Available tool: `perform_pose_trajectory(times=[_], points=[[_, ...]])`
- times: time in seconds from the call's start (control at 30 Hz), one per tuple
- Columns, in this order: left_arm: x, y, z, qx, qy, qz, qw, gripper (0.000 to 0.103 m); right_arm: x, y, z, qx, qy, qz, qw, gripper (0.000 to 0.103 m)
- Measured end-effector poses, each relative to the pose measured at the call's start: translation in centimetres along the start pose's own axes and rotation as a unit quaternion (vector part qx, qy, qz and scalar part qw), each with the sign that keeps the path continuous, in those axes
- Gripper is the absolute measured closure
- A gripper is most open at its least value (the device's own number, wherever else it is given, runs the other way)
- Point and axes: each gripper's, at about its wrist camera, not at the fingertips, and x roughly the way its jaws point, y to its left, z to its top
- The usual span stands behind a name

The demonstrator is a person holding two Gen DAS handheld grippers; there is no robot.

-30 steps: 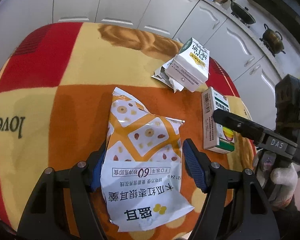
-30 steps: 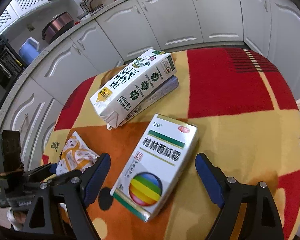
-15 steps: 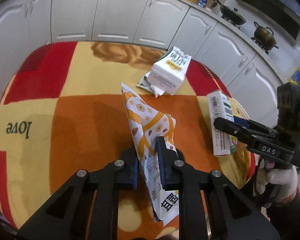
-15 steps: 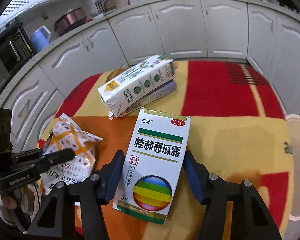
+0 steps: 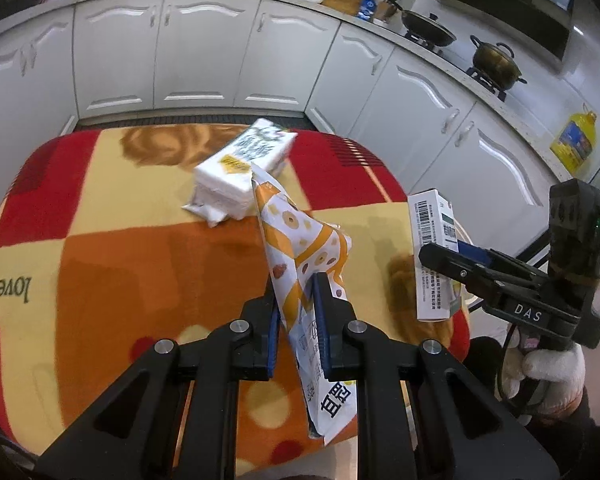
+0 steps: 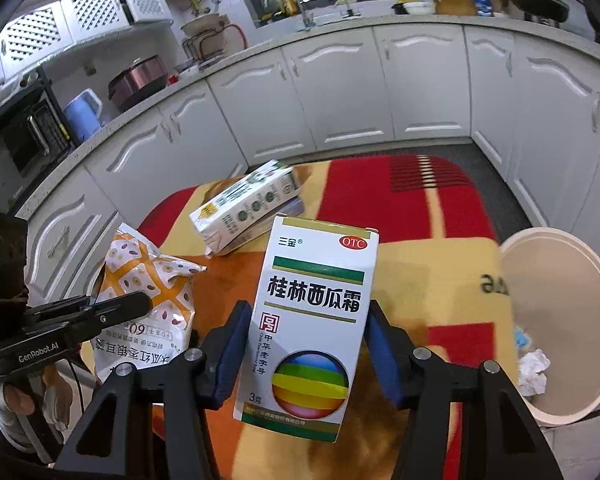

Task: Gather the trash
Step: 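Carry the snack bag and medicine box over the beige bin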

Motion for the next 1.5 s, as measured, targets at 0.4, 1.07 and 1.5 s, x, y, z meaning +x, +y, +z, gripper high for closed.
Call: perform_pose_trajectory(times=[0.4, 1.07, 1.5], points=[[3.5, -6.8, 2.0, 0.041, 0.006, -0.023, 0.9989, 0.091, -4.0, -6.7, -0.5, 0.044, -0.03, -0.034, 0.998, 0.05], [7.9, -13.9, 4.6, 0.077, 0.026, -0.062, 0.9947, 0.094, -7.0, -15.5, -1.2, 0.113, -0.05, -0.075, 0.99, 0.051], [13.8, -19.4, 6.0, 0.089, 0.054, -0.087, 0.9908, 0.094, -6.0, -20.9, -2.7, 0.155, -0.031, -0.114, 0.981, 0.052]])
